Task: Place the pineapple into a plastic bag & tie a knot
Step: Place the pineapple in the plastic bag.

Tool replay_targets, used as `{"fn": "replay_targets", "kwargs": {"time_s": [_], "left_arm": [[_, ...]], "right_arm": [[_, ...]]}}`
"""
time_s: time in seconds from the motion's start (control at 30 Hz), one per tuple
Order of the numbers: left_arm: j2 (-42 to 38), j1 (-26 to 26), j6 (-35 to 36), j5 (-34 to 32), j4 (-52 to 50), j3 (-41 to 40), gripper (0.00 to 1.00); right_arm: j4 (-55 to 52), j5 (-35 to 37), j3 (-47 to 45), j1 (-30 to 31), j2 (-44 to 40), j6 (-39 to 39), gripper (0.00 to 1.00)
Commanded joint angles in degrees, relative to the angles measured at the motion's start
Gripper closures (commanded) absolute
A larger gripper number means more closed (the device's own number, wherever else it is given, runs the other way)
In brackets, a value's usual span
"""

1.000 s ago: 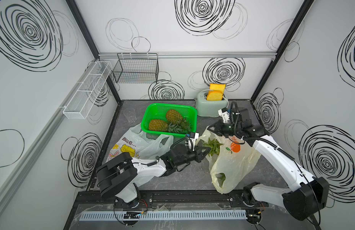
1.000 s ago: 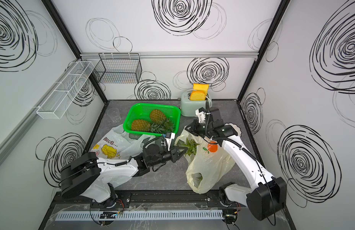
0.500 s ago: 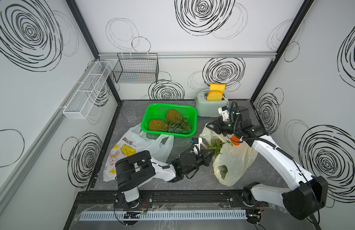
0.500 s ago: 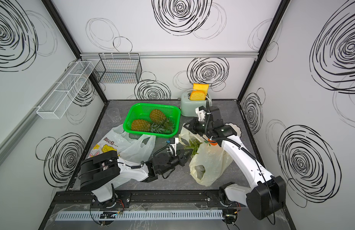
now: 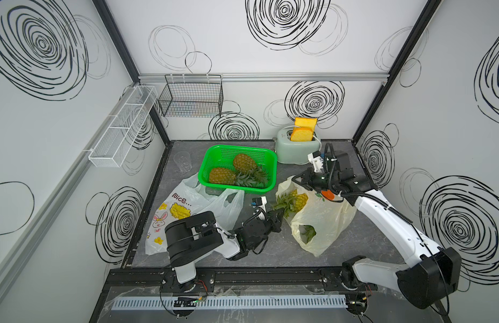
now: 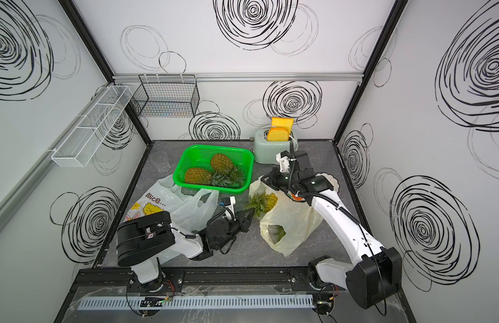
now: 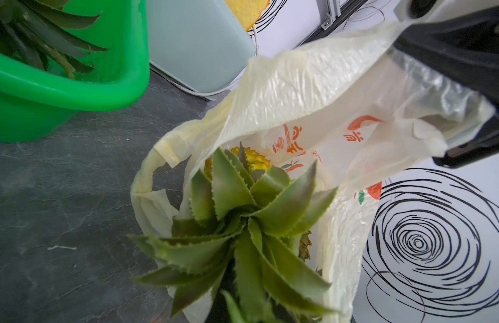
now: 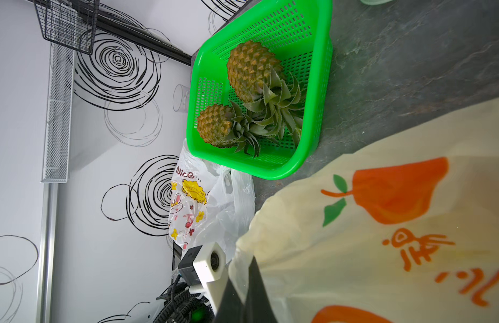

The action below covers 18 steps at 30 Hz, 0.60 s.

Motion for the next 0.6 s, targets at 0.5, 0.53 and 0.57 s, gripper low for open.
{"fn": "replay_targets", "kwargs": {"time_s": [0.5, 0.53, 0.57], "left_arm": [[9.7, -1.9, 0.5, 0.2, 5.6, 12.1, 0.47], [9.3, -1.9, 1.2, 1.2, 4.4, 11.8, 0.43], [8.6, -1.9, 2.1, 1.9, 2.7, 11.5, 0.37]], "right_arm": [[4.8, -3.9, 0.1, 2.6, 0.5, 3.8, 1.0], [4.7, -3.8, -0.1, 2.4, 0.5, 3.7, 1.0], [4.7, -3.8, -0.3, 2.5, 0.6, 3.5, 1.0]]}}
